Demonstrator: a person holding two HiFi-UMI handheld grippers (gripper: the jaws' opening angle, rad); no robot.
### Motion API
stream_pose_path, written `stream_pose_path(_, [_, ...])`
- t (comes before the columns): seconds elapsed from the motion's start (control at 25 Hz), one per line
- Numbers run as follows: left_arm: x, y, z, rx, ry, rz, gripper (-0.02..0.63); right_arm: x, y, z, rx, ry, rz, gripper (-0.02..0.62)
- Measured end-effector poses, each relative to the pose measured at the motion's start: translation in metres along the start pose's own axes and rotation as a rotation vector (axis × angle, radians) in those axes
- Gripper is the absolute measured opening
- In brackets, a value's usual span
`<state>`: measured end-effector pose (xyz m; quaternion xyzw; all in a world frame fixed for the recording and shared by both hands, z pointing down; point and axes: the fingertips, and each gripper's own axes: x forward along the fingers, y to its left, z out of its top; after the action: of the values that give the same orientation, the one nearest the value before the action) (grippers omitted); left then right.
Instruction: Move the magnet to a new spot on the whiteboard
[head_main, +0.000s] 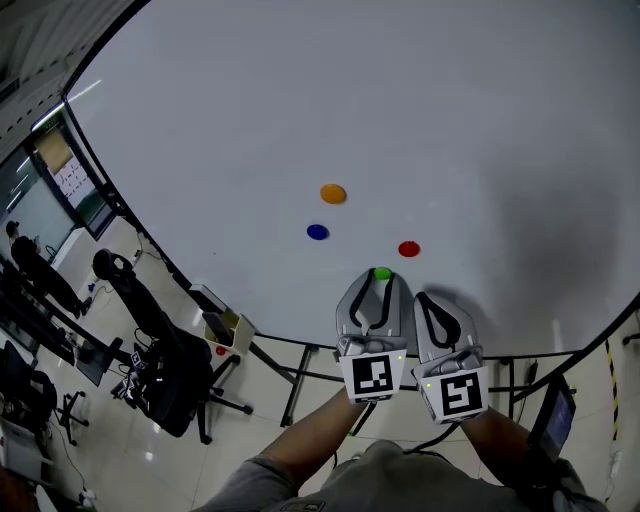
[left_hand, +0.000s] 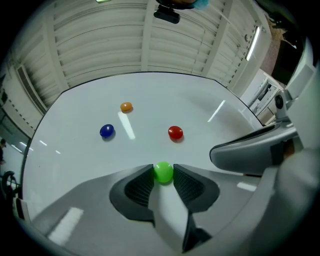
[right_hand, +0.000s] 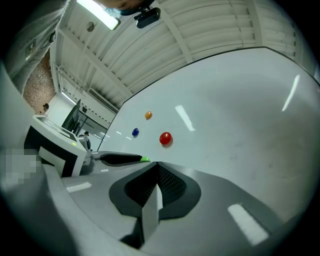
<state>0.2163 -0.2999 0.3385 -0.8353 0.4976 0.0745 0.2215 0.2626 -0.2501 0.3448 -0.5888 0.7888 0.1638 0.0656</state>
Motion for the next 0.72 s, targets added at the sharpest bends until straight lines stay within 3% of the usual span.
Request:
stream_pose_path(0.32, [-0.005,0.037,-0.005,-0.046,0.018,0.044,0.123,0.018,0.025,0.001,-0.02,-0.007,0.055,0.008])
stream_pose_path(0.72, [-0.022,0.135,-0.019,-0.075,-0.003,0.066,0.123,0.075,0.101,0.016,0.018,-0.021,0.049,0.008])
